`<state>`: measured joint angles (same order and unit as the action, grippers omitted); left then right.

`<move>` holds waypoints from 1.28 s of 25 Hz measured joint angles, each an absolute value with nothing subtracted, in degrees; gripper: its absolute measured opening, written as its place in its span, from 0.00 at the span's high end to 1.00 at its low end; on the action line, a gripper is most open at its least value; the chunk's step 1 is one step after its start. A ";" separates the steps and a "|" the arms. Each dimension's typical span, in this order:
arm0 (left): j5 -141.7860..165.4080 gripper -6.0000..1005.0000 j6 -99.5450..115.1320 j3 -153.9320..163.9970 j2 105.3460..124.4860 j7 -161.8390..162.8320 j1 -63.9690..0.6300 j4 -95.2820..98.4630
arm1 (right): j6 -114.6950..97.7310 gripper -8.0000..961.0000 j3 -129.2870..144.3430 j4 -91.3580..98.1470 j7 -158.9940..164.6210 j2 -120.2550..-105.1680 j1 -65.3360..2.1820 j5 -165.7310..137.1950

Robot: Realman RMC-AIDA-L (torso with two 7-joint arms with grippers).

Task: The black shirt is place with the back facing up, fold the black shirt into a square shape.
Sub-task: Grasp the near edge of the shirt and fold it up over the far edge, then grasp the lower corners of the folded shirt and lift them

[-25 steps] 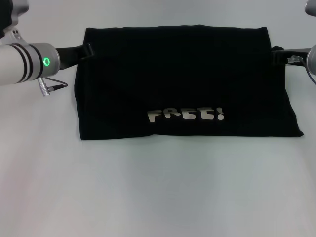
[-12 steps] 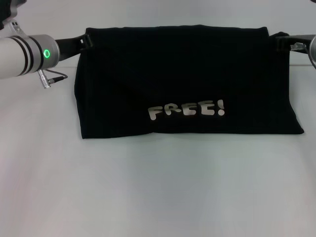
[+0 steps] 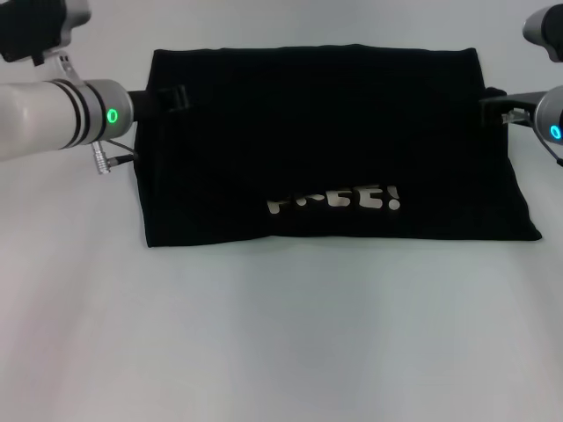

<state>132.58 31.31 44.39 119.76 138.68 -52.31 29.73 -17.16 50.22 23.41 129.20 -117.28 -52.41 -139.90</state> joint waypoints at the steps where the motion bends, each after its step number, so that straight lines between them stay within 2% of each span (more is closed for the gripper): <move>1: 132.76 0.93 31.34 44.53 119.56 138.67 -52.67 29.24 | -17.57 0.87 50.19 23.24 129.24 -117.06 -52.42 -139.91; 4: 132.98 0.92 32.44 44.84 119.15 138.76 -53.24 28.92 | -19.31 0.84 49.93 23.06 129.30 -116.39 -52.57 -139.92; 10: 132.11 0.64 47.23 40.14 118.82 143.25 -49.80 37.98 | -29.07 0.70 49.44 27.87 133.06 -115.44 -51.49 -139.80; 14: 132.30 0.44 59.05 34.75 117.90 145.50 -47.16 42.82 | -40.35 0.61 49.30 32.14 140.46 -113.97 -51.04 -139.91; 17: 134.21 0.39 66.89 30.51 115.54 145.49 -46.07 42.58 | -47.92 0.47 49.05 33.64 145.48 -112.00 -51.03 -139.93; 19: 136.89 0.35 69.14 28.70 114.71 145.31 -45.54 42.20 | -52.28 0.38 48.99 33.87 148.09 -110.39 -51.16 -139.83; 22: 142.06 0.30 70.64 26.83 114.52 144.33 -44.57 42.11 | -56.37 0.14 48.27 33.92 150.23 -108.70 -51.21 -139.69; 25: 145.03 0.25 70.57 26.60 114.83 141.45 -43.68 41.32 | -58.68 0.09 46.42 33.94 150.70 -107.91 -50.67 -139.67; 27: 145.50 0.25 69.77 26.57 115.01 139.29 -43.22 40.64 | -59.35 0.07 45.64 33.95 150.53 -107.72 -50.21 -139.67; 32: 146.19 0.25 67.04 26.98 115.33 135.80 -42.95 38.16 | -59.78 0.06 45.24 33.89 150.25 -107.60 -49.63 -139.74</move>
<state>146.19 67.04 26.98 115.33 135.80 -42.95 38.16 -59.78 45.24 33.89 150.25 -107.60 -49.63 -139.74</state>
